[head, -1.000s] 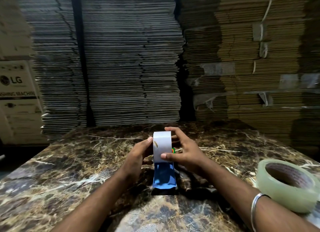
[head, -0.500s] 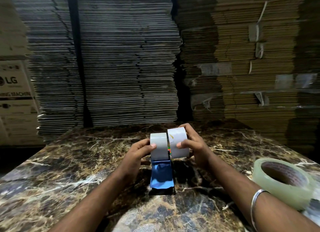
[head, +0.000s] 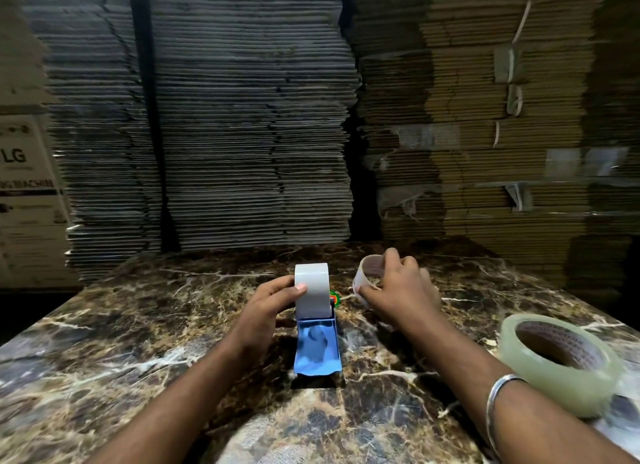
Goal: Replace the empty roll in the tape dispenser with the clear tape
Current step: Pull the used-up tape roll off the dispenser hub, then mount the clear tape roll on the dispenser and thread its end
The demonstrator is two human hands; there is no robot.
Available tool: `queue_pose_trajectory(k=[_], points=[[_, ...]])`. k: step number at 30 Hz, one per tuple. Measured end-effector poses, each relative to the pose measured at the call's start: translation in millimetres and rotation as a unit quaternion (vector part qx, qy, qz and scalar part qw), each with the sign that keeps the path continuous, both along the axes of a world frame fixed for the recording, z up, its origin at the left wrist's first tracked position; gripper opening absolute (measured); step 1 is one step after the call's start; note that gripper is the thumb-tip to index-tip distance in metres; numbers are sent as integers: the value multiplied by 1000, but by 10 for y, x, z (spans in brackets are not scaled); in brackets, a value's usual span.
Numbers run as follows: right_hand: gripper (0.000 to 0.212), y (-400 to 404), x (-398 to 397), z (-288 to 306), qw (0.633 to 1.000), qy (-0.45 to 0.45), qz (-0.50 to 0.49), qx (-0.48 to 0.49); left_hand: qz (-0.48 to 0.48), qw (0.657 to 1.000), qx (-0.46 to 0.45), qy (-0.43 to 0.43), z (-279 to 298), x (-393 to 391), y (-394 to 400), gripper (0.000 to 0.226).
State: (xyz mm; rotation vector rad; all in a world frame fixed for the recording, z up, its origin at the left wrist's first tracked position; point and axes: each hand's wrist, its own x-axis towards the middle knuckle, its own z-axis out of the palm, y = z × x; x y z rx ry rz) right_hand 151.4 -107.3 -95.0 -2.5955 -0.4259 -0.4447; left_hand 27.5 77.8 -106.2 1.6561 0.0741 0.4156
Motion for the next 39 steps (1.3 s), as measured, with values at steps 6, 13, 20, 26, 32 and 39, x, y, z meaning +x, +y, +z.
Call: queue_pose_trajectory(k=[6,13,20,26,32,39], points=[[57,22,32,-61,1000,4,3,-28,-9,1000,10,-2,20,-7,-18,47],[52,20,50,-66,998,53,34,13,-31,999,3,-10,77,-49,-73,37],[50,21,192,-160,998,8,60,13,-37,999,0,-18,83,-60,-87,35],[60,40,-58,37,972,-74,187,124,-35,999,5,-25,70,-54,-74,32],[70,83,-284,54,880,16,446,161,-17,998,-53,-28,50,-31,-40,33],[74,138,-223,11,899,6,423,109,3,997,-80,-16,23,17,-25,30]])
